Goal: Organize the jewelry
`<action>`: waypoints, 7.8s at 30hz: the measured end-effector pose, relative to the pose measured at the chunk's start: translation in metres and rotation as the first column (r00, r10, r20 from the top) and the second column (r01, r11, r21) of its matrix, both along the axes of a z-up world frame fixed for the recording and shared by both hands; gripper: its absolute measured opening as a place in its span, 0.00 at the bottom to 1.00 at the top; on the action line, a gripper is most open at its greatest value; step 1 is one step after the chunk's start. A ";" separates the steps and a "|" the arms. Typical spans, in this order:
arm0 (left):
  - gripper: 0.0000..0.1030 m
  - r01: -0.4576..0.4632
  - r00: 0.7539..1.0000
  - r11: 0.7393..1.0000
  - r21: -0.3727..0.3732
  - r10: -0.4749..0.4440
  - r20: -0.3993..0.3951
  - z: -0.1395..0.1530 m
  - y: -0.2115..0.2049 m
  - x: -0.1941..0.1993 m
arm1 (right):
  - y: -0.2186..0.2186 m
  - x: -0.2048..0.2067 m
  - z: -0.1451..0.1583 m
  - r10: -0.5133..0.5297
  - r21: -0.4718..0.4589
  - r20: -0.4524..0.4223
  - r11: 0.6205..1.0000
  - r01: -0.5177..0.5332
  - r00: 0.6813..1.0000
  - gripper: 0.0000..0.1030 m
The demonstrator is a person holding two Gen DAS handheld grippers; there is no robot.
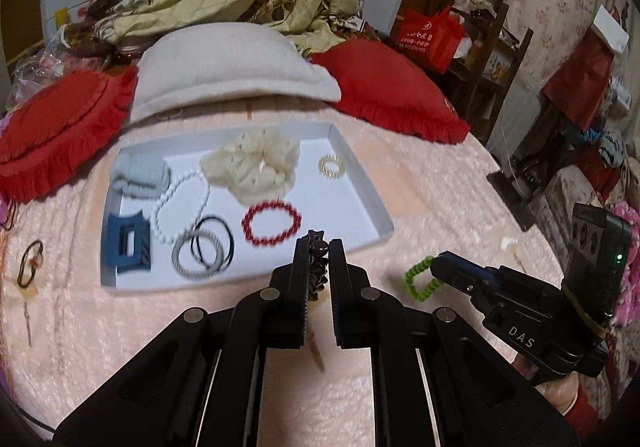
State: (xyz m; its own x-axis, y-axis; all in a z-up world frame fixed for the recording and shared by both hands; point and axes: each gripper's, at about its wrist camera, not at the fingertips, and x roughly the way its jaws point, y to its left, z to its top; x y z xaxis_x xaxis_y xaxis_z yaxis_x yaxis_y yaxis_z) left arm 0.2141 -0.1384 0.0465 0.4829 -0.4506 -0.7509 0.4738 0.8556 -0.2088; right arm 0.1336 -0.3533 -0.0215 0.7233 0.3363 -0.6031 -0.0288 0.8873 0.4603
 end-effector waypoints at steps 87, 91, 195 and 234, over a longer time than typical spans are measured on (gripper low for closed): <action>0.29 -0.426 0.894 0.900 0.087 0.434 -0.111 -0.104 0.166 0.089 | -0.002 0.067 -0.057 -0.139 -0.248 -0.199 0.965 0.088 0.970 0.39; 0.32 -0.393 0.908 0.916 0.080 0.400 -0.125 -0.115 0.161 0.092 | 0.001 0.069 -0.065 -0.126 -0.253 -0.200 0.965 0.073 0.972 0.28; 0.79 -0.477 0.879 0.859 0.186 0.465 0.108 -0.044 0.132 -0.177 | 0.121 -0.104 0.009 -0.163 -0.673 0.036 0.725 0.144 0.986 0.43; 0.79 -0.523 0.852 0.840 0.147 0.520 0.059 -0.050 0.157 -0.173 | 0.155 -0.082 -0.009 0.009 -0.487 -0.217 0.866 -0.116 0.976 0.43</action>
